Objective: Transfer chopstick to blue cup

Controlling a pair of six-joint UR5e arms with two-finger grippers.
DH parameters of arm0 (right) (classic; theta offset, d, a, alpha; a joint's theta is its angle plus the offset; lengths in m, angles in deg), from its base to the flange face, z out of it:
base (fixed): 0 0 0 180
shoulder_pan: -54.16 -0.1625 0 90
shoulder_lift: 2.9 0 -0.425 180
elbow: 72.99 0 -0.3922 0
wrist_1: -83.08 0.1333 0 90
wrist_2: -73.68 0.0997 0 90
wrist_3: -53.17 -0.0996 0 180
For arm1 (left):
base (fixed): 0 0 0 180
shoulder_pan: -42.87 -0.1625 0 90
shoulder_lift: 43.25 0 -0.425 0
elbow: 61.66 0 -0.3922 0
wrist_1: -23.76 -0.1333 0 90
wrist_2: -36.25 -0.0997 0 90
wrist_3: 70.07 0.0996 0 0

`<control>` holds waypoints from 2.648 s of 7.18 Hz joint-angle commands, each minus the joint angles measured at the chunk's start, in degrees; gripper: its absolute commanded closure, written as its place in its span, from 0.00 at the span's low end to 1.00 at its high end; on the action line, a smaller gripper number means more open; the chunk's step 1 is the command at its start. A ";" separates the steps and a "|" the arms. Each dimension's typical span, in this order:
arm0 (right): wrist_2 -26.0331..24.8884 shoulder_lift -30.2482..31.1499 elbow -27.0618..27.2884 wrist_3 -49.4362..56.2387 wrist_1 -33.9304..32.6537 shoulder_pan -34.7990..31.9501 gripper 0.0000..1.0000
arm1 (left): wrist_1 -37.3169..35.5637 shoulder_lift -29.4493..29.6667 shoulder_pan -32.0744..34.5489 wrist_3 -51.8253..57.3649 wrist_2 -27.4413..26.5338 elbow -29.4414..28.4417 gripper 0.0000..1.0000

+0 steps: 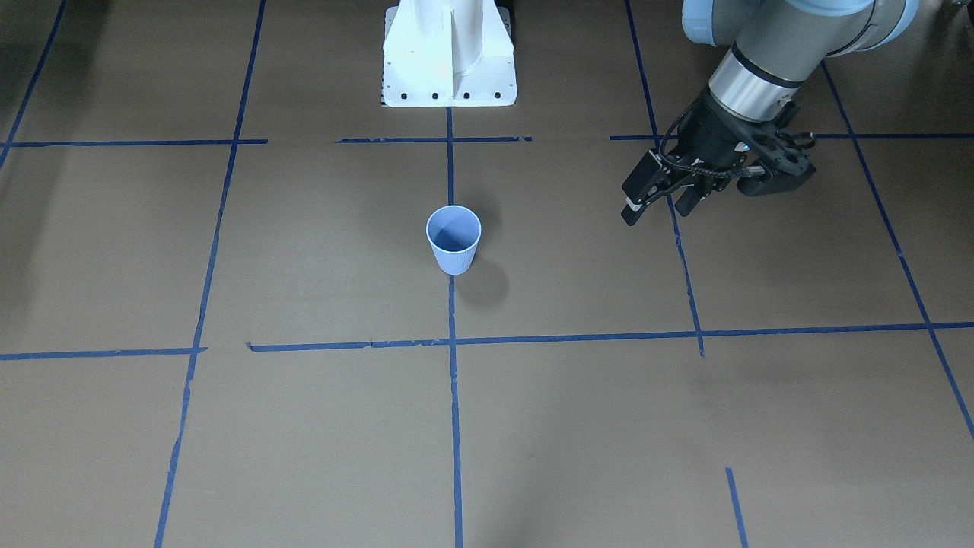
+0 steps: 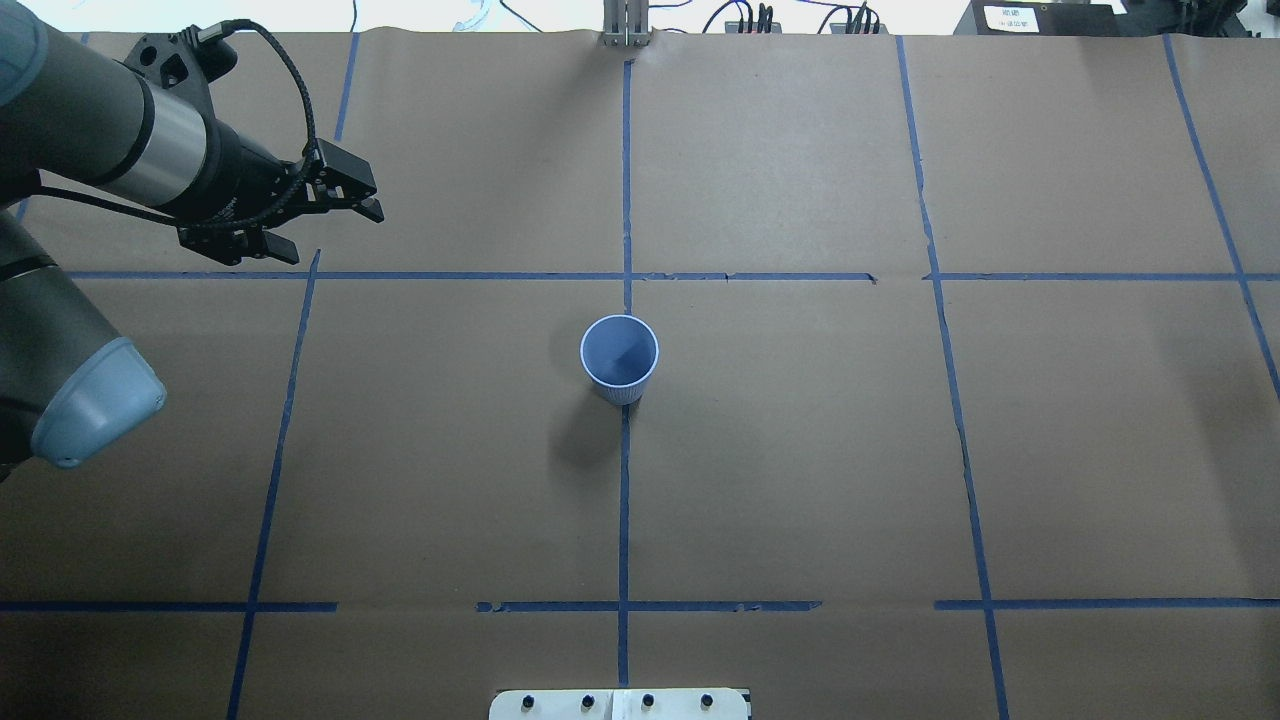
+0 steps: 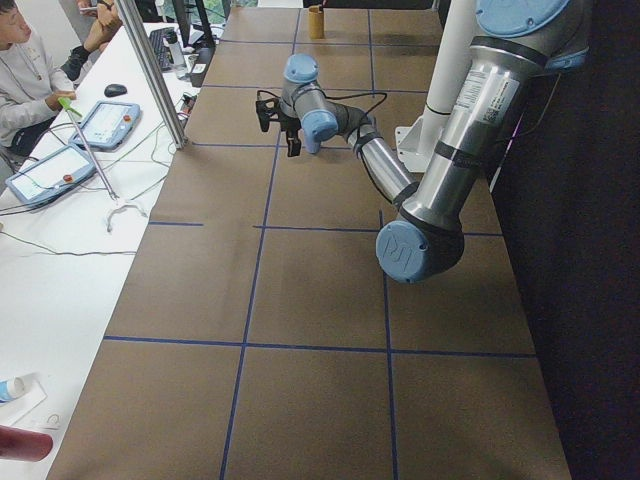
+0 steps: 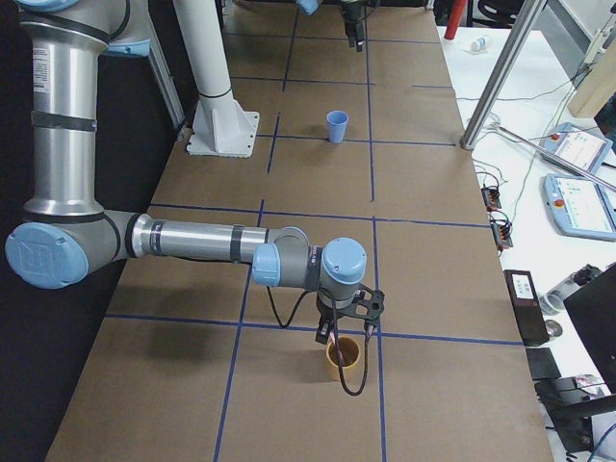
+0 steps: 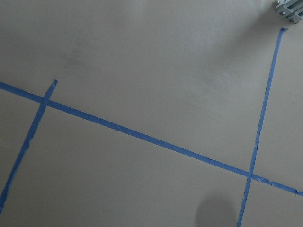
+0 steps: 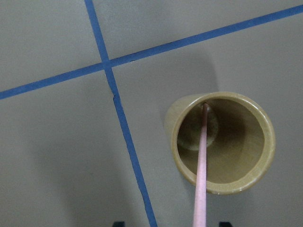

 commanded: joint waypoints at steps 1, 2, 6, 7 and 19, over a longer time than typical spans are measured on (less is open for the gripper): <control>-0.05 0.22 -1.06 1.82 0.16 0.10 0.98 | 0.09 0.12 0.05 -0.07 0.15 0.15 0.01; -0.13 0.31 -0.98 2.61 0.25 0.01 1.00 | 0.10 0.21 0.05 -0.16 0.15 0.15 0.01; -0.49 8.00 15.22 2.80 -0.54 -7.88 1.00 | 0.18 0.12 -0.12 -0.51 0.06 0.06 0.01; 0.04 9.87 21.55 2.71 -0.98 -9.21 1.00 | 0.18 0.03 -0.12 -0.51 0.06 0.06 0.01; 20.73 -40.18 18.03 -72.84 -0.49 33.37 0.99 | 0.89 -1.46 -0.21 0.19 -0.20 0.59 0.01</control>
